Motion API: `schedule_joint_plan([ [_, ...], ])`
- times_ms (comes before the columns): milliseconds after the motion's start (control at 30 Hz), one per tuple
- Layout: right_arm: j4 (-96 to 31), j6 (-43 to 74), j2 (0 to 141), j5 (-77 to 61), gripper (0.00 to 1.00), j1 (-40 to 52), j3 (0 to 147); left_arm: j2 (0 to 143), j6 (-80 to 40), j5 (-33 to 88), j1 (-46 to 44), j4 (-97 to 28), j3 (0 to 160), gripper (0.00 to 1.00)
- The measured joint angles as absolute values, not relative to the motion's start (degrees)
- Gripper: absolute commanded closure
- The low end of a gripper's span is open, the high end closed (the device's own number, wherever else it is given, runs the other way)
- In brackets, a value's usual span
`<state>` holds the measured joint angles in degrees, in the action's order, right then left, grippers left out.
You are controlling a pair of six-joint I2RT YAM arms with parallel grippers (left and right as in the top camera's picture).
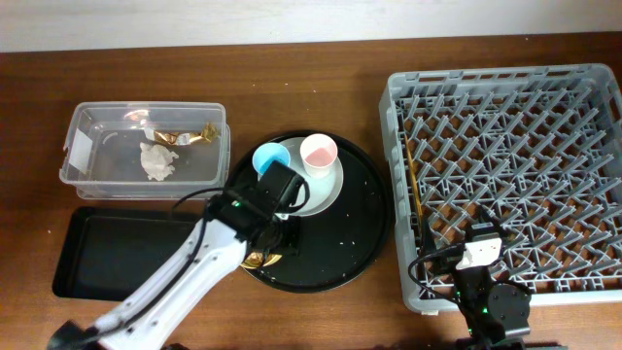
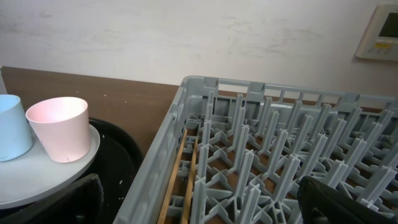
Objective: Sort waste into correct bins and load items into the dishwasher rack
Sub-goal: 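Carry the yellow bowl with the left gripper over the black tray, then tip the yellow bowl with the left gripper to dump scraps onto the tray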
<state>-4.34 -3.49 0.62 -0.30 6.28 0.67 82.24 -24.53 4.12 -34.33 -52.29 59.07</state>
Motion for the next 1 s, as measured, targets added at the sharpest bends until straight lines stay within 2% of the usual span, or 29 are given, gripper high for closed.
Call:
schedule_joint_plan([
  [233,-4.3,-3.4,0.6,-0.3,0.02,6.3,0.7,75.0,-25.2,4.5,-33.6,-61.0,59.0,1.00],
  [367,-4.3,-3.5,0.6,-0.3,0.02,6.3,0.7,71.6,-25.6,5.0,-25.2,-65.1,58.9,1.00],
  [633,-4.3,-3.4,0.6,-0.3,0.02,6.3,0.7,70.8,-15.0,15.1,7.4,-65.1,58.8,1.00],
  [833,-4.3,-3.5,0.6,-0.3,0.02,6.3,0.7,70.4,-5.6,32.6,33.6,-56.2,57.5,1.00],
  [1000,-4.3,-3.5,0.6,-0.3,0.01,6.3,0.7,70.5,-4.3,44.5,42.5,-44.9,50.0,1.00],
])
